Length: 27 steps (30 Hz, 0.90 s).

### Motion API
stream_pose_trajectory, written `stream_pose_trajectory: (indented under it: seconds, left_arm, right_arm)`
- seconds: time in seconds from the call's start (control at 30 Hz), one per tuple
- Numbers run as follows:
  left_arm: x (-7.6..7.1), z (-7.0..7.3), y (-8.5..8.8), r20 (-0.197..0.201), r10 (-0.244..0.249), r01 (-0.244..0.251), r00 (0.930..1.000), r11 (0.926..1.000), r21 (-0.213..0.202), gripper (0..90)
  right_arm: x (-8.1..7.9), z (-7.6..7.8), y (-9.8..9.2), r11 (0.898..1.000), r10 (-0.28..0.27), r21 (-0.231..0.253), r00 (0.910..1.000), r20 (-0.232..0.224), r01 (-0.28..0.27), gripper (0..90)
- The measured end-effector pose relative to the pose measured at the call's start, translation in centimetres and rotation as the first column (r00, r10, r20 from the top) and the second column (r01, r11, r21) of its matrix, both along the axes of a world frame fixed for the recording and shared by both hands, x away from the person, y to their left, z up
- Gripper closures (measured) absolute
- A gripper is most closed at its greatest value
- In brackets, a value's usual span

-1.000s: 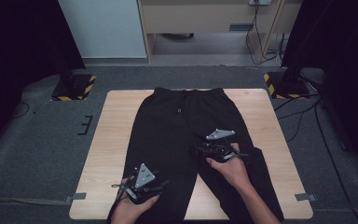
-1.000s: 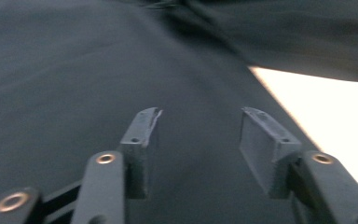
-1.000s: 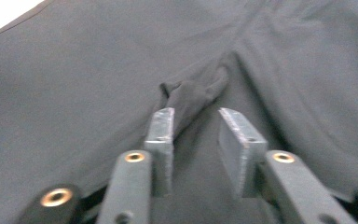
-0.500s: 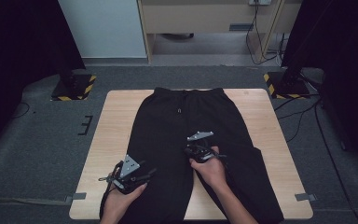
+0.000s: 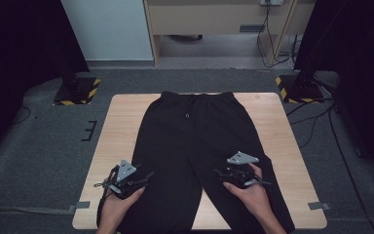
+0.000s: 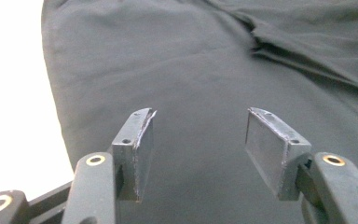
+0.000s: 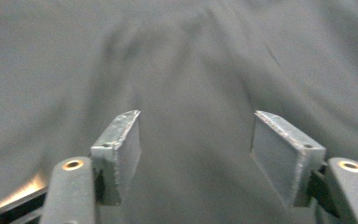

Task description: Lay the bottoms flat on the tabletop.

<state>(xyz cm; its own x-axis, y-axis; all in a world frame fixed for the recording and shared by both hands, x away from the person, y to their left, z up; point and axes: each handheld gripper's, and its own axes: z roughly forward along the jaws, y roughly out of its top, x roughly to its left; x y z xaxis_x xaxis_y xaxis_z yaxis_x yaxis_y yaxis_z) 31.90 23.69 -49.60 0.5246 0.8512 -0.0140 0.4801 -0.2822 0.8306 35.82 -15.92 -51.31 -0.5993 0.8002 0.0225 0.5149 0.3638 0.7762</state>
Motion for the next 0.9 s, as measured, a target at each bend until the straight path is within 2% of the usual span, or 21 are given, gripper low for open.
stream_pose_trajectory:
  seconds: [0.1,0.17,0.23,0.27,0.5,0.6,0.67,0.73,0.8,0.9]
  left_arm:
    - [0.2,-0.2,0.7,-0.006,0.019,-0.019,0.9998,0.9998,-0.008,40.3]
    - [0.3,-0.2,1.1,-0.013,0.033,-0.033,0.9994,0.9993,-0.015,39.4]
    - [0.3,-0.2,1.5,-0.014,0.037,-0.037,0.9992,0.9991,-0.020,39.0]
    - [0.3,-0.2,1.7,-0.012,0.039,-0.039,0.9992,0.9990,-0.022,38.9]
    - [0.6,0.1,2.7,-0.011,0.056,-0.057,0.9983,0.9976,-0.040,37.1]
    - [0.9,0.1,3.0,-0.018,0.061,-0.062,0.9980,0.9972,-0.042,35.7]
    - [1.0,0.3,3.1,-0.021,0.058,-0.058,0.9981,0.9974,-0.041,35.2]
    - [1.3,0.5,3.3,-0.025,0.040,-0.041,0.9989,0.9987,-0.031,33.5]
    - [1.8,0.7,3.5,-0.029,0.028,-0.028,0.9992,0.9996,-0.009,29.8]
    - [3.2,0.9,4.1,-0.062,0.010,-0.008,0.9980,0.9996,0.027,21.9]
  right_arm:
    - [-0.7,-1.2,-1.5,0.999,-0.031,-0.008,0.9995,0.001,0.031,29.3]
    - [-0.8,-1.9,-1.9,0.999,-0.046,-0.015,0.9987,-0.023,0.046,28.5]
    - [-0.9,-2.3,-1.8,0.998,-0.053,-0.022,0.9979,-0.038,0.053,28.2]
    - [-1.0,-2.3,-1.5,0.998,-0.056,-0.037,0.9979,-0.032,0.055,28.3]
    - [-2.6,-2.3,-0.5,0.993,-0.116,-0.039,0.9929,-0.028,0.115,28.3]
    - [-3.5,-2.3,0.2,0.992,-0.120,-0.040,0.9924,-0.029,0.118,27.5]
    - [-3.8,-2.3,0.7,0.995,-0.096,-0.038,0.9948,-0.033,0.095,24.1]
    - [-3.8,-2.0,0.6,0.998,-0.064,-0.023,0.9965,-0.053,0.063,21.4]
    - [-3.4,-1.2,-0.2,0.998,-0.054,-0.014,0.9981,-0.031,0.053,17.4]
    - [-2.0,0.5,-3.0,0.998,-0.062,0.015,0.9981,-0.007,0.062,9.9]
